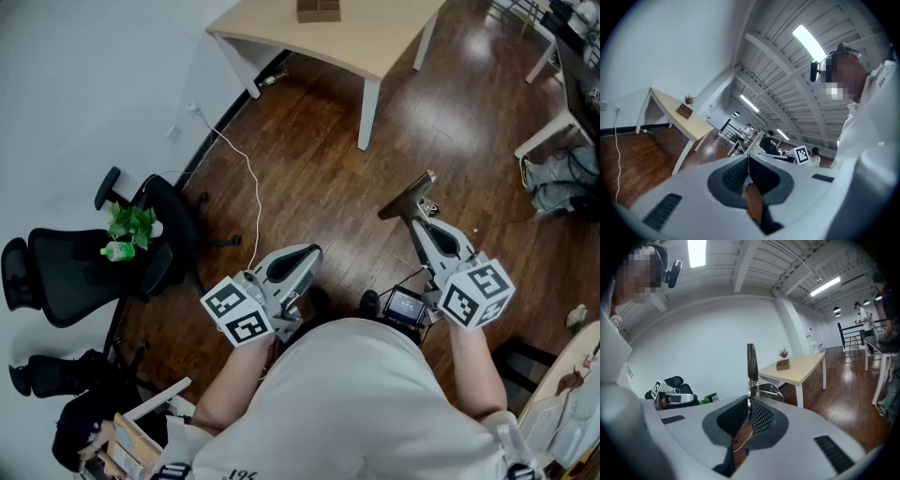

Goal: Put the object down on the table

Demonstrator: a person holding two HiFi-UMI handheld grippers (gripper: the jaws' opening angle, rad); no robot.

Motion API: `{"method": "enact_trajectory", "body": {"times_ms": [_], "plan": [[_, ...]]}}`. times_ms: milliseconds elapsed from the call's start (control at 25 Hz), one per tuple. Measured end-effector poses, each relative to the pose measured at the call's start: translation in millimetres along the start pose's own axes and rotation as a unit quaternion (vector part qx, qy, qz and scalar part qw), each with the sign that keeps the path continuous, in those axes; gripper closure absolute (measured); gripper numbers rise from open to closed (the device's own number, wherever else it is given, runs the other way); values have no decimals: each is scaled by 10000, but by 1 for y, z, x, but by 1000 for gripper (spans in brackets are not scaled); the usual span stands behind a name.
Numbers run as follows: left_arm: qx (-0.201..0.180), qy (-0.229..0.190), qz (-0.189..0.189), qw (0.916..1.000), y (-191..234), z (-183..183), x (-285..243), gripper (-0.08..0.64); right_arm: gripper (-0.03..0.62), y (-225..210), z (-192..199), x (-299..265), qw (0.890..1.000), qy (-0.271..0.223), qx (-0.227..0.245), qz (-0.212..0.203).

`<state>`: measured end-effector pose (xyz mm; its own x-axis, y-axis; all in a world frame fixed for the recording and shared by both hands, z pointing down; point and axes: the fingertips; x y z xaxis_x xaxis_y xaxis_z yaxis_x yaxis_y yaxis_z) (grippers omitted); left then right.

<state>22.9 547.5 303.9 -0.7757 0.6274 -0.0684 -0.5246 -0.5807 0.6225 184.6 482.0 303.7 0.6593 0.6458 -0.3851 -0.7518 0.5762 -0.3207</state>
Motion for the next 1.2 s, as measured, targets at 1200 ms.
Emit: {"method": "enact_trajectory", "body": {"times_ms": [1200], "plan": [[53, 78, 25, 10000, 109, -56, -23, 560, 589, -39, -39, -128, 9998, -22, -31, 182]]}}
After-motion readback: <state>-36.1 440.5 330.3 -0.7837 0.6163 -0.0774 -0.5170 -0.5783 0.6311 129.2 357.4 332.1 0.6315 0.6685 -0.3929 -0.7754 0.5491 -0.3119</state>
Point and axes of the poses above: the fingertips, and each gripper's own axes: x backward along the fingers, y to its left, z out of its underside, and after that the axes turned 2 degrees about z, right-handed
